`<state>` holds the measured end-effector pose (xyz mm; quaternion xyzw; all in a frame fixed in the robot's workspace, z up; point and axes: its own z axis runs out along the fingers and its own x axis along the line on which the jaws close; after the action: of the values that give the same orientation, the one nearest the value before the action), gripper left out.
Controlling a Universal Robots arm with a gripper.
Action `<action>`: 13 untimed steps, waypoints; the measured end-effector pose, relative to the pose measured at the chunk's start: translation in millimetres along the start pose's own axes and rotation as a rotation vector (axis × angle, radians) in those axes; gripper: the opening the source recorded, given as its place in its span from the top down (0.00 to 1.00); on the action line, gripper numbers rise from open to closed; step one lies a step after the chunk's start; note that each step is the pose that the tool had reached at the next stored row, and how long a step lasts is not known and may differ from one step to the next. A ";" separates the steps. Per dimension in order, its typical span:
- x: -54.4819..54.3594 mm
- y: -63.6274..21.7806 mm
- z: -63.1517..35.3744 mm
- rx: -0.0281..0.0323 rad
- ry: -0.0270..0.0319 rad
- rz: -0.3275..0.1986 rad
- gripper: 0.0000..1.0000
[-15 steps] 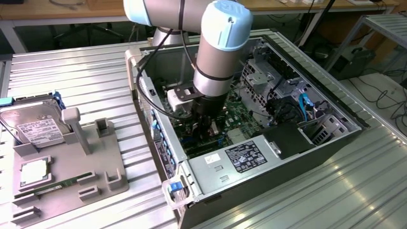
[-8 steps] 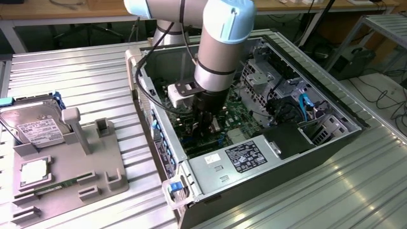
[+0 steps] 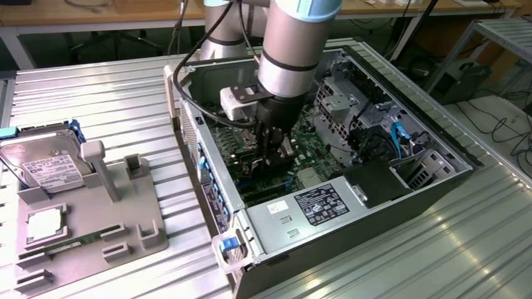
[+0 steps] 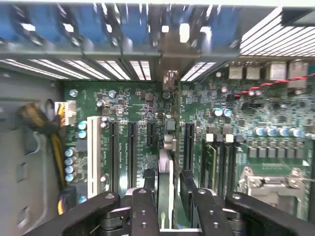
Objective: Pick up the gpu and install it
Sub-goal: 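Insert the gpu into the slot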
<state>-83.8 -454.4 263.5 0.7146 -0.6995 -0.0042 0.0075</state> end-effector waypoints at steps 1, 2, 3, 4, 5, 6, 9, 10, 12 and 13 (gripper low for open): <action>0.0 0.1 -4.6 0.0002 -0.0002 0.000 0.65; 0.0 0.1 -9.3 0.0000 0.0001 0.000 0.65; 0.0 0.2 -13.5 0.0001 0.0000 0.000 0.65; 0.1 0.3 -18.4 0.0001 0.0003 0.000 0.65; 0.1 0.4 -23.8 0.0002 0.0004 0.000 0.65; 0.1 0.4 -24.5 0.0002 0.0004 0.000 0.65; 0.1 0.4 -24.5 0.0003 0.0005 0.000 0.67; 0.1 0.4 -24.4 0.0005 0.0003 0.000 0.73; 0.1 0.4 -24.5 0.0004 0.0005 0.000 0.80; 0.1 0.4 -24.4 0.0005 0.0003 0.000 0.86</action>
<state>-83.8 -454.4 288.0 0.7146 -0.6995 -0.0039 0.0074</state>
